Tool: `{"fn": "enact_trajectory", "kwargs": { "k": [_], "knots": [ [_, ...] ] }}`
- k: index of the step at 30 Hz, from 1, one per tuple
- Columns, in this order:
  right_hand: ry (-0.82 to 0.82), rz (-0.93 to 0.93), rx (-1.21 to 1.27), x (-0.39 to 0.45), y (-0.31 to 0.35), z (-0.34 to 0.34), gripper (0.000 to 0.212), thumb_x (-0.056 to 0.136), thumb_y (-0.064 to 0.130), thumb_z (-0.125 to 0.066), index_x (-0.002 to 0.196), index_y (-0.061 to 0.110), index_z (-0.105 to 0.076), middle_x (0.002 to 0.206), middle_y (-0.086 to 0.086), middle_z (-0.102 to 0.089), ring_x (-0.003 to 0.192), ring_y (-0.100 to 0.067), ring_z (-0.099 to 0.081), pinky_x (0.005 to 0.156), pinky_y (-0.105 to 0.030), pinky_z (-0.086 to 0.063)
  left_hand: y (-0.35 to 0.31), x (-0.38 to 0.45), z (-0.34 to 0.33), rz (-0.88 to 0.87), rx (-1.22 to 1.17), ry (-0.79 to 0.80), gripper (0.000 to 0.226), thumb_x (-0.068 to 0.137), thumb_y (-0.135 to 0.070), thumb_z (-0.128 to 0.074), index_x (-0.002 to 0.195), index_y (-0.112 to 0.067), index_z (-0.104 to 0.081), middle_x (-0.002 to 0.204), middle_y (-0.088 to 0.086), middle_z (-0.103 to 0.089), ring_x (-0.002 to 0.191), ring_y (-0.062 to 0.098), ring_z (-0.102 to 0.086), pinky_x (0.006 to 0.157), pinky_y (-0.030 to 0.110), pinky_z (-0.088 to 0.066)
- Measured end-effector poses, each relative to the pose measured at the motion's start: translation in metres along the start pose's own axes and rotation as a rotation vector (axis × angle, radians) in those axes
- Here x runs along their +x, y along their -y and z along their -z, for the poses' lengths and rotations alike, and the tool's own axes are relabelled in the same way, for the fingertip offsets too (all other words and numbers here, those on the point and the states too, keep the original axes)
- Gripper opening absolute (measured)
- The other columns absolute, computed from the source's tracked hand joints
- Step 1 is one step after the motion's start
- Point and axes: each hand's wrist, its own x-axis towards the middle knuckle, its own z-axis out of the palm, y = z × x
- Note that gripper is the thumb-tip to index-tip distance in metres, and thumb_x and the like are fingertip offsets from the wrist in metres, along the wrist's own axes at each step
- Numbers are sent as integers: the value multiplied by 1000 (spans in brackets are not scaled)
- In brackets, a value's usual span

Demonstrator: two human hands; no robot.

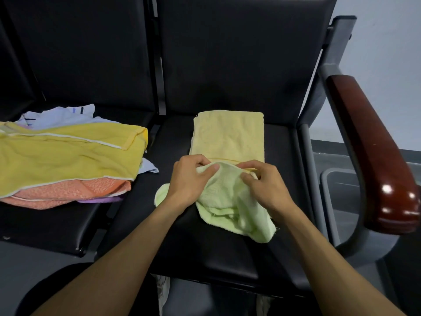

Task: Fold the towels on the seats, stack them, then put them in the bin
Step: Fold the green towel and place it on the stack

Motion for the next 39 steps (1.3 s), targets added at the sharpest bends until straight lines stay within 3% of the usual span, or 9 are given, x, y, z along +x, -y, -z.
{"fn": "enact_trajectory", "kwargs": {
  "k": [3, 8, 11, 13, 15, 19, 26, 32, 39],
  "knots": [
    [192, 1, 314, -3, 5, -5, 24, 96, 12, -59, 104, 28, -75, 83, -16, -64, 83, -26, -63, 83, -40, -52, -2, -3, -3, 20, -61, 46, 15, 90, -33, -73, 80, -22, -74, 73, -14, -69, 72, -1, -64, 65, 18, -46],
    [277, 22, 500, -7, 13, -10, 25, 98, 0, -55, 115, 14, -67, 74, -13, -65, 66, -19, -62, 63, -30, -55, -3, -3, -3, 56, -171, 78, 12, 91, -32, -72, 84, -24, -76, 83, -11, -74, 84, 7, -69, 80, 32, -54],
    [272, 2, 548, -6, 14, -9, 22, 98, -4, -50, 105, -1, -70, 75, -2, -72, 63, -9, -65, 74, -32, -59, -1, -2, -2, 100, -233, 89, 12, 92, -31, -71, 88, -22, -77, 86, -8, -75, 86, 7, -70, 83, 31, -54],
    [276, -9, 559, -7, 16, -8, 24, 95, -8, -50, 104, -2, -71, 90, -12, -76, 77, -19, -73, 83, -33, -59, 0, -1, -1, 148, -342, 141, 14, 94, -28, -70, 99, -18, -78, 93, -1, -78, 94, 14, -73, 92, 38, -57],
    [253, 24, 508, -7, 14, -8, 26, 90, -14, -53, 105, -2, -71, 96, -18, -76, 90, -27, -74, 86, -32, -59, 1, 0, 0, 190, -476, 210, 20, 96, -17, -67, 113, -11, -74, 102, 7, -78, 101, 20, -73, 97, 39, -56],
    [80, 76, 380, -4, 9, -9, 14, 88, -3, -69, 96, 6, -75, 81, -14, -75, 81, -17, -73, 87, -34, -57, -3, -2, 4, 239, -621, 278, 23, 93, 2, -65, 114, -7, -72, 101, 14, -77, 91, 22, -74, 79, 27, -59],
    [-110, 282, -145, -4, 7, -16, 13, 86, 31, -77, 78, 26, -68, 94, 12, -55, 94, -3, -54, 81, -17, -44, -4, -6, 1, 202, -462, 161, 10, 90, -9, -74, 99, -9, -74, 89, 8, -78, 84, 23, -75, 81, 36, -59],
    [-94, 293, -100, -3, 5, -18, 21, 91, 30, -70, 77, 18, -59, 72, 2, -65, 69, -15, -60, 69, -39, -53, -8, -7, 2, 115, -391, 205, 5, 94, -14, -70, 97, -12, -74, 86, 7, -78, 77, 14, -71, 72, 25, -55],
    [-137, 347, -182, -1, 2, -21, 20, 90, 26, -71, 78, 24, -56, 68, 7, -58, 62, -9, -53, 58, -19, -42, -11, -9, 1, 41, -389, 250, 18, 80, -11, -82, 97, -12, -76, 89, 2, -76, 86, 11, -71, 80, 22, -57]
  ]
}}
